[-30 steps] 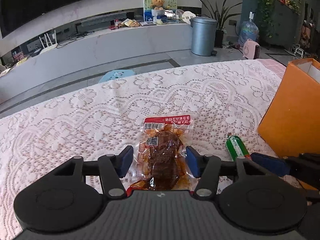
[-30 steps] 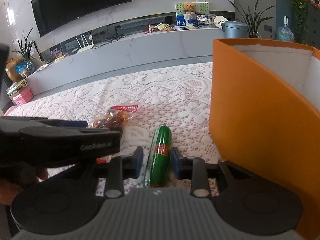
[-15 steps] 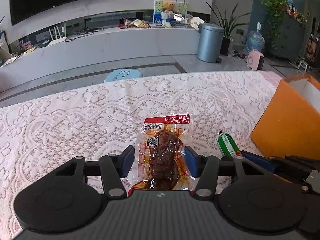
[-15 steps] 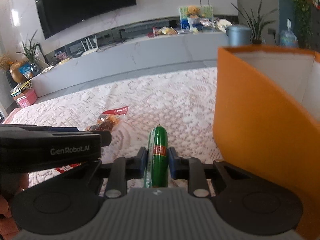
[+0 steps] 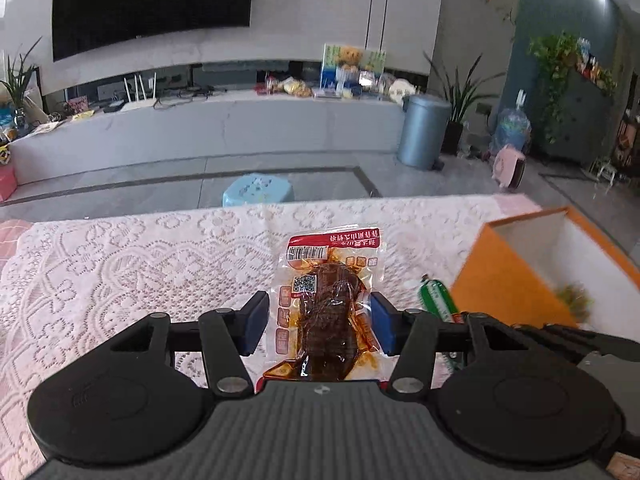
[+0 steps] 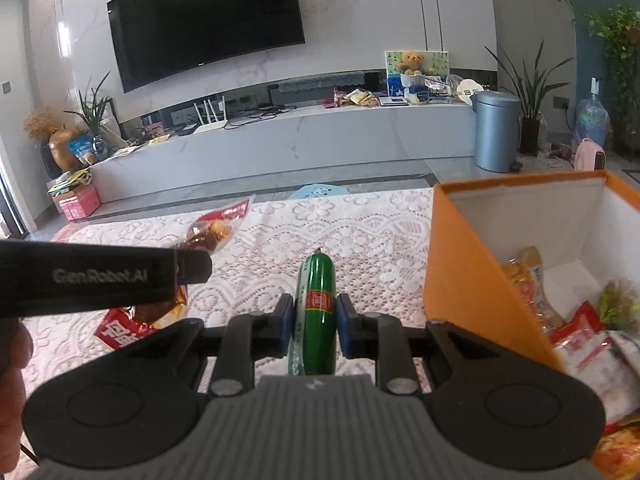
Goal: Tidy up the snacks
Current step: 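Carry both snacks over the orange box and open both tools to drop them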
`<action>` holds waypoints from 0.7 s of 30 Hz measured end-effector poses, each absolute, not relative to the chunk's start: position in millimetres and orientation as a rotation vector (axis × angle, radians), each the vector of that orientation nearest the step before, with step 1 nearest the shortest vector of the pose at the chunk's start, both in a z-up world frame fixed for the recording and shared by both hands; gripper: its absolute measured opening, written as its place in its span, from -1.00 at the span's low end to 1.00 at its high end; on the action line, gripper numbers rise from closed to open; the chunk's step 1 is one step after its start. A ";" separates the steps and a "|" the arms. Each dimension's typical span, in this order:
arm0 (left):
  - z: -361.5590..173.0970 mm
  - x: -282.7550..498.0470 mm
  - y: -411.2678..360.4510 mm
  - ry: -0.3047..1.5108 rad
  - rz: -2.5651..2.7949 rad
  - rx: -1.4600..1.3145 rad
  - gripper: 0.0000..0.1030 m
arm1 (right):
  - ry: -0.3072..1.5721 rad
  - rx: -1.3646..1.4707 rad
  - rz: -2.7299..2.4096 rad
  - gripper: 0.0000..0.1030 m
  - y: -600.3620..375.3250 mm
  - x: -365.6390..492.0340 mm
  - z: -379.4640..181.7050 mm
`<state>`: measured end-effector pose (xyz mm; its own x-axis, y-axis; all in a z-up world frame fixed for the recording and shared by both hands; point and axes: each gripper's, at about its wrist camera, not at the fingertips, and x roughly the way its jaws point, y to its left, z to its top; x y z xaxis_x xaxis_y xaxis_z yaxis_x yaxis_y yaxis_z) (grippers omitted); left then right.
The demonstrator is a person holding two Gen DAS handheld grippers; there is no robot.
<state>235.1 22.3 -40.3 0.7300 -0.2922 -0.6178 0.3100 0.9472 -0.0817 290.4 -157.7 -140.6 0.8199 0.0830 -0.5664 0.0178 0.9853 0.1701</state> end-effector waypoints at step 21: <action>17.2 158.6 -79.1 0.678 -0.603 0.003 0.19 | 0.572 0.194 -0.086 -0.60 -272.1 145.4 -41.8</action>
